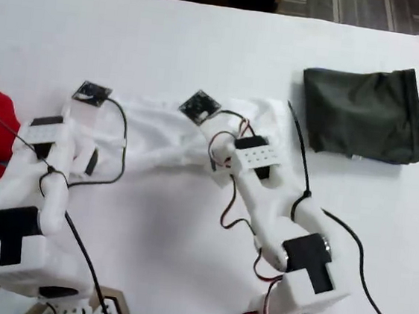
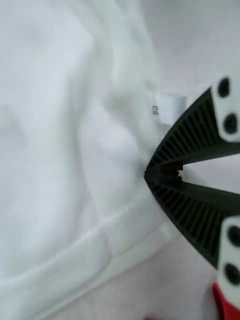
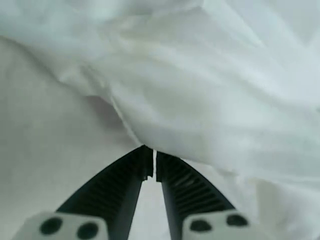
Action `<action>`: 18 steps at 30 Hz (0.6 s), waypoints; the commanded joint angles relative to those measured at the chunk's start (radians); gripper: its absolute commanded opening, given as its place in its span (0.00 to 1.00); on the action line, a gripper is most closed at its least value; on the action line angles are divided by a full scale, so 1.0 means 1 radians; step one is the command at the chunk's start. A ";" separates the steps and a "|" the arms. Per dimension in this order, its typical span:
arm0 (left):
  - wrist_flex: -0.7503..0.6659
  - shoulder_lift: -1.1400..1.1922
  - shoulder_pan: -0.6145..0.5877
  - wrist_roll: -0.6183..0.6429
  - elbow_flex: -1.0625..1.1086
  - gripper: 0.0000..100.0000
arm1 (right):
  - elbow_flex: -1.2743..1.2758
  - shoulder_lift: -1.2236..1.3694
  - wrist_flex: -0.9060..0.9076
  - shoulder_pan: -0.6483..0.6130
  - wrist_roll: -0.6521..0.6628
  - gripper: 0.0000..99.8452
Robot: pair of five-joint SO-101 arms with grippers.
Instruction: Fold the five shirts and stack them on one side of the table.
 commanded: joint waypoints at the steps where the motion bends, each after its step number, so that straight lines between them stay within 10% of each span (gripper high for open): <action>1: -0.009 -0.009 -0.011 0.012 0.004 0.03 | -0.037 0.002 -0.015 -0.002 -0.005 0.02; 18: -0.009 -0.009 -0.011 0.012 0.004 0.03 | -0.433 0.232 -0.077 0.016 -0.109 0.02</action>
